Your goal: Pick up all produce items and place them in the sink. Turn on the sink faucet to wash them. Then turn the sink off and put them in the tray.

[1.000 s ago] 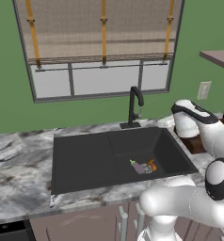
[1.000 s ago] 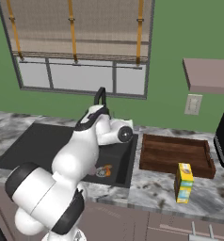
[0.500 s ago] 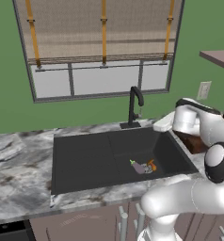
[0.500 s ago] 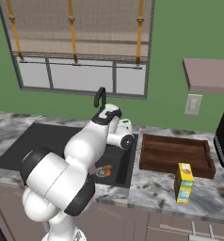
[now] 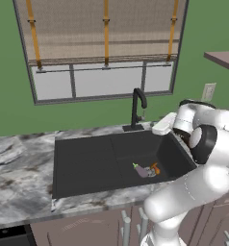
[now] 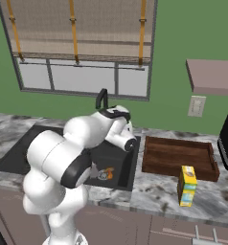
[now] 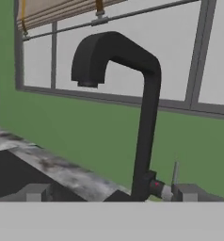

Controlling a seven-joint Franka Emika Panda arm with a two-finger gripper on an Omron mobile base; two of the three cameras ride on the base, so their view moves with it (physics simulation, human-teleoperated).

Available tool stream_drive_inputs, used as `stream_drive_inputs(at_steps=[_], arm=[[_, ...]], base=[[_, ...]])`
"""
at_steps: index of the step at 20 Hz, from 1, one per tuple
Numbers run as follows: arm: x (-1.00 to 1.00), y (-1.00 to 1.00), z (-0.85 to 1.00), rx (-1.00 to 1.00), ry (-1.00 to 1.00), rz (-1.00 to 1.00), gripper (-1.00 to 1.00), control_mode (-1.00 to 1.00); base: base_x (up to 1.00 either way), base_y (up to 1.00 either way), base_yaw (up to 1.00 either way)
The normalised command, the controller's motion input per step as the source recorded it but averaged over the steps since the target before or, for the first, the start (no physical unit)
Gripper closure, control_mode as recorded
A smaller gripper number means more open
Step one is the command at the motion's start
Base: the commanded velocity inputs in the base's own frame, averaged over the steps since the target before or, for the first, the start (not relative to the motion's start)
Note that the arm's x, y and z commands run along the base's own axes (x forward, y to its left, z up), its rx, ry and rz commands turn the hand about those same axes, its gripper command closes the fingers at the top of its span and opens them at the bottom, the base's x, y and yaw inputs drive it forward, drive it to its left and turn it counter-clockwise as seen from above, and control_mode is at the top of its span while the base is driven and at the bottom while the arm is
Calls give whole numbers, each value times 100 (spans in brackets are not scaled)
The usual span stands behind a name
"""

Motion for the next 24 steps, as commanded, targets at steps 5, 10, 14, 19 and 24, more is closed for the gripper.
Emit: stream_drive_inputs(at_steps=[5,10,14,19,24], arm=[[39,0,0,0,0,10,-100,-100],[38,0,0,0,-2,10,-100,-100],[33,0,0,0,-5,10,-100,-100],[33,0,-3,0,-6,9,-100,-100],[32,0,-9,0,-5,9,-100,-100]], base=[[0,0,0],[0,0,0],[0,0,0],[0,0,0],[0,0,0]])
